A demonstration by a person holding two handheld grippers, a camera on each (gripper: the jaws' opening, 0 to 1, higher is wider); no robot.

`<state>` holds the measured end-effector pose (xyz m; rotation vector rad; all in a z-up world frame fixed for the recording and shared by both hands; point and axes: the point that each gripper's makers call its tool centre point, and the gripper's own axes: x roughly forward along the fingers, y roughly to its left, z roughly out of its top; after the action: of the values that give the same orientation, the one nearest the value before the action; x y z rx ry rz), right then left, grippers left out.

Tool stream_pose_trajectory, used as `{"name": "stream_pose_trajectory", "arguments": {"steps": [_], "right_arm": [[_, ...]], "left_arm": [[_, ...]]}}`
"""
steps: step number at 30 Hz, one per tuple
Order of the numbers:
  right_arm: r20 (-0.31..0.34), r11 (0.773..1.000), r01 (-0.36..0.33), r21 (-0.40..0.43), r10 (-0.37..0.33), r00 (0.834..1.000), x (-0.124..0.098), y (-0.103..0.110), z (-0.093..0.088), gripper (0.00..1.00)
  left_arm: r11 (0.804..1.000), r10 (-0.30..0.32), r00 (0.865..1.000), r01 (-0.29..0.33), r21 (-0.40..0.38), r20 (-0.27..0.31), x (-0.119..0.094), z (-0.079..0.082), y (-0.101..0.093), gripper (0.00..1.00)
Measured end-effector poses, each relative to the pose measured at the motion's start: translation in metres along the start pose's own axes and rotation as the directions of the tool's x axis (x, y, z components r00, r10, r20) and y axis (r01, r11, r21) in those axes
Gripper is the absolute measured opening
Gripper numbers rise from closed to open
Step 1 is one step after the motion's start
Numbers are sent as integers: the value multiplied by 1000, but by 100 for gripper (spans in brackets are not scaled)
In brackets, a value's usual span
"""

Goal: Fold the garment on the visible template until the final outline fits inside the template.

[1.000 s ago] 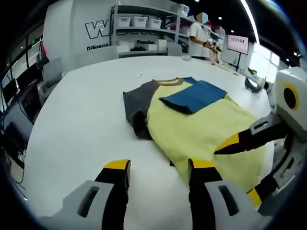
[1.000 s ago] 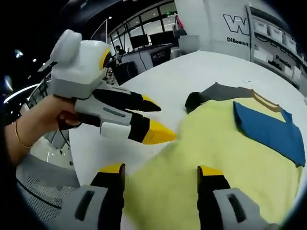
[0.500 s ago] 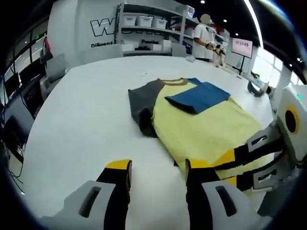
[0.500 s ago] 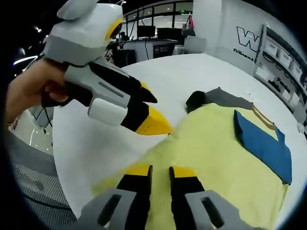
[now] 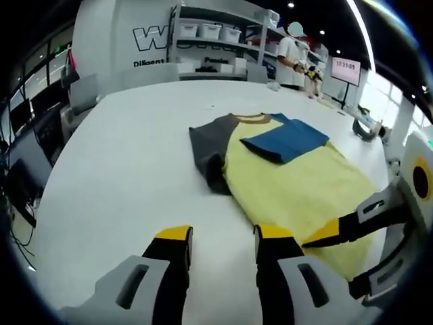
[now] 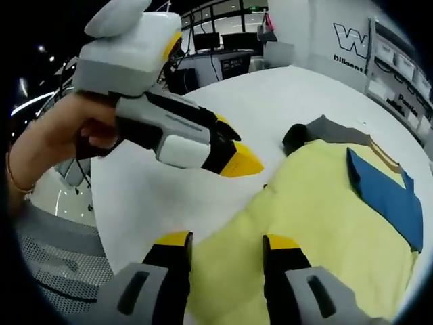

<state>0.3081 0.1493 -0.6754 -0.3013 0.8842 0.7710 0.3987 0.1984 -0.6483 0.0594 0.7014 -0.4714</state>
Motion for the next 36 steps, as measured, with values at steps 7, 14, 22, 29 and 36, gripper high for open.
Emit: {"name": "stream_pose_trajectory", "arguments": {"steps": [7, 14, 22, 29, 36], "right_arm": [[15, 995, 54, -88, -53, 998, 1, -3, -2, 31], [6, 986, 98, -135, -98, 995, 0, -16, -6, 0], [93, 991, 94, 94, -103, 990, -24, -42, 11, 0], [156, 951, 164, 262, -210, 965, -56, -90, 18, 0], [145, 922, 179, 343, -241, 960, -67, -120, 8, 0]], "left_arm": [[1000, 3, 1000, -3, -6, 12, 0, 3, 3, 35], [1000, 8, 1000, -8, -7, 12, 0, 3, 6, 33], [1000, -26, 1000, 26, -4, -16, 5, -4, -6, 29], [996, -93, 995, 92, -17, -38, 12, -9, -26, 26], [992, -125, 990, 125, 2, -68, 28, -9, -47, 29]]}}
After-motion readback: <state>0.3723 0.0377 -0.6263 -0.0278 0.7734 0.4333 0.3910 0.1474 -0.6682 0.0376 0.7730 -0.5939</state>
